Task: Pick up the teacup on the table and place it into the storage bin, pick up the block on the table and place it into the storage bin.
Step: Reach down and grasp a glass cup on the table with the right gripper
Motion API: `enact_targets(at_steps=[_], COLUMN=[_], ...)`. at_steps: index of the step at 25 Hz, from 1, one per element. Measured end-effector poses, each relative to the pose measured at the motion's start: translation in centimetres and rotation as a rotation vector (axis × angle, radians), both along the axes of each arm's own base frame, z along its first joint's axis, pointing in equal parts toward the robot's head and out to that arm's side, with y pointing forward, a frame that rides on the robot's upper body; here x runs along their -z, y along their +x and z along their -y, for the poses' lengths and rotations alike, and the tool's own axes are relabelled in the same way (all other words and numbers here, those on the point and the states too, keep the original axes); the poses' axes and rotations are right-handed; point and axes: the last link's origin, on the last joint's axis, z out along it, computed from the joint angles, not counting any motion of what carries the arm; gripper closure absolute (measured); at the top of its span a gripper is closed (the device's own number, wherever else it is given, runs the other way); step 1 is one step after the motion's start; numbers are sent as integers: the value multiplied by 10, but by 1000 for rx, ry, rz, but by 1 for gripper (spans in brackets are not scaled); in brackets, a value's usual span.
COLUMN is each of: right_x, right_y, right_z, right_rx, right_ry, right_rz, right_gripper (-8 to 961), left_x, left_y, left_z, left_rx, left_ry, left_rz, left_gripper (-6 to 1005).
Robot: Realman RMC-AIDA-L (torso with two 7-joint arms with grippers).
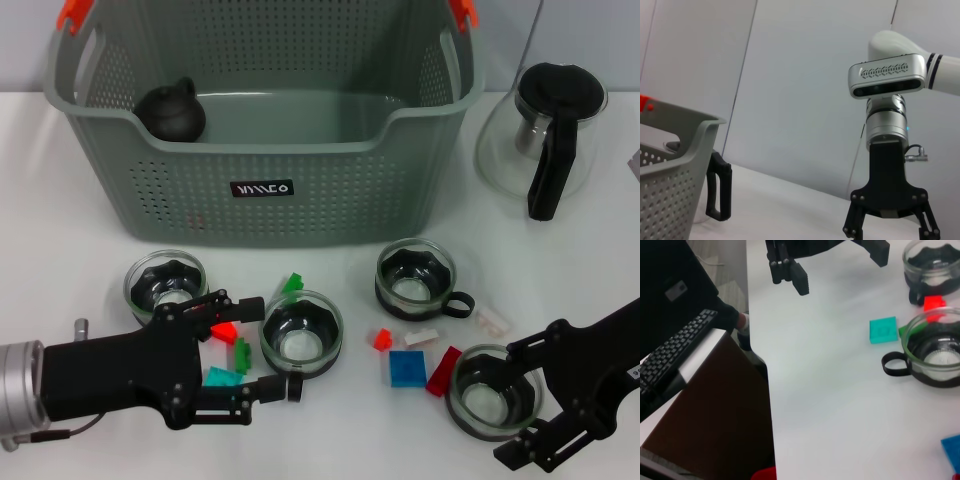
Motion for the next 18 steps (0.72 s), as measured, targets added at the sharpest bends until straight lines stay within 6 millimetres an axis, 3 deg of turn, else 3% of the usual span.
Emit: enact_targets(at_steps=[18], right_x=[23], right_y=[1], right_z=[-8], right_rx=[3], right_ry=[17], right_rz=[158], right_gripper=[59], left_x=[2], left_y=[1], left_z=[-3], left_rx=[-3], left_ry=[2], left_rz=[-2], left_gripper=[94])
